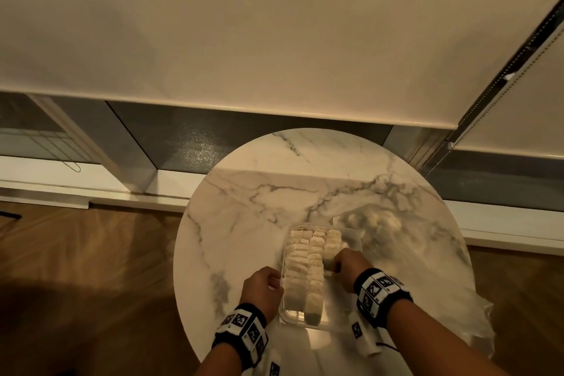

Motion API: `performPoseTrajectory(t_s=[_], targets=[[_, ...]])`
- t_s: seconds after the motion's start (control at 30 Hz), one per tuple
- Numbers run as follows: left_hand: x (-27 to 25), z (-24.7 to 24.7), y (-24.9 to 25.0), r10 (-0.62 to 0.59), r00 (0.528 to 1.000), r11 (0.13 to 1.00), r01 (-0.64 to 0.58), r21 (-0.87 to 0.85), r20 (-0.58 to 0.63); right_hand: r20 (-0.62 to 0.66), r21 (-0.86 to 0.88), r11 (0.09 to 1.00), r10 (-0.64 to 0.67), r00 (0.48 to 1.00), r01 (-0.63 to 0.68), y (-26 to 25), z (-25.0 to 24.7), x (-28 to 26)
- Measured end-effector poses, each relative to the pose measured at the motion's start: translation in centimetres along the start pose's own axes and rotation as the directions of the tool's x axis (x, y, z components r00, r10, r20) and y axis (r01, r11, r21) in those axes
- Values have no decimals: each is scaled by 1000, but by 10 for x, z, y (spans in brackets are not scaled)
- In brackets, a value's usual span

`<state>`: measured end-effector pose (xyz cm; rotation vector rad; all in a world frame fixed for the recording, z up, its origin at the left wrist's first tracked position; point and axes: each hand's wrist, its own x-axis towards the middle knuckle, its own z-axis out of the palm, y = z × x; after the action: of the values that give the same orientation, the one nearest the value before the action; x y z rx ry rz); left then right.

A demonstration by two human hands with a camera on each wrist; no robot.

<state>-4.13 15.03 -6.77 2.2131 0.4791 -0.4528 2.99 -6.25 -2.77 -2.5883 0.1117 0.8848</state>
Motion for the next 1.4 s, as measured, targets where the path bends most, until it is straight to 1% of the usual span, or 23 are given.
performPoseTrajectory(t_s=[0.07,0.13,0.23,0.33,0.6,0.77,1.0,1.1,1.3,1.4], targets=[[1,0,0,-6,1000,1000,6,-2,7,-16,-6,1000,-5,1000,5,-5,-4,6],[1,0,-1,-4,1000,1000,4,-1,14,-60,-24,1000,-5,998,4,-10,-6,13],[2,0,-1,-1,1000,1000,1,-4,28,-123,-39,998,34,992,-39,-16,-9,19],[3,-2,0,4,999,1000,-4,-10,36,-149,-6,997,70,986,-72,-13,-6,28],[4,-4,-1,12,998,1000,-11,-17,58,-75,88,989,126,989,-119,-1,3,42],[4,-5,-1,20,998,1000,-19,-12,59,-142,175,973,174,975,-148,3,7,49],[4,-6,-1,28,998,1000,-29,11,56,-190,167,970,208,960,-177,4,16,46],[5,-7,-2,37,997,999,-38,23,66,-222,220,957,240,945,-191,3,18,44],[6,-7,-3,42,995,998,-46,35,86,-171,278,929,296,940,-243,7,27,47],[6,-7,-3,42,994,998,-47,43,105,-138,281,913,345,929,-297,6,26,46]])
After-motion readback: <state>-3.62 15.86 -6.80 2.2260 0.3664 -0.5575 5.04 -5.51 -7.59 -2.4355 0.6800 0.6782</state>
